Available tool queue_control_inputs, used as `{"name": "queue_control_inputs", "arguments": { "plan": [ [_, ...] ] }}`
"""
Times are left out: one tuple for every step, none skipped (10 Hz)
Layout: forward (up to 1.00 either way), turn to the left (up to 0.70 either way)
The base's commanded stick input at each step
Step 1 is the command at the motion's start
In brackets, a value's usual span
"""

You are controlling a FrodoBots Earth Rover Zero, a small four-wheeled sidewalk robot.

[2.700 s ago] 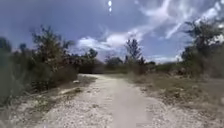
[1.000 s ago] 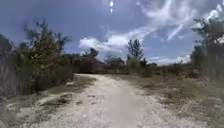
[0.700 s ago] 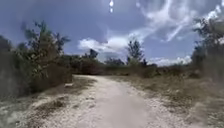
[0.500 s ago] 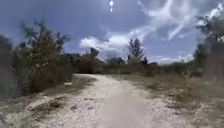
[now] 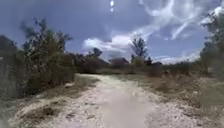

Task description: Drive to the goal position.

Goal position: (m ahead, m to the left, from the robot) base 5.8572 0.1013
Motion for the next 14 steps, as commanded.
{"name": "queue_control_inputs", "arguments": {
  "plan": [
    [0.5,0.0],
    [0.5,0.0],
    [0.5,0.0],
    [0.5,0.0],
    [0.5,0.0],
    [0.5,0.0],
    [0.5,0.0],
    [0.5,0.0],
    [0.5,0.0],
    [0.5,0.0],
    [0.5,0.0],
    [0.5,0.0],
    [0.5,0.0],
    [0.5,0.0]
  ]
}}
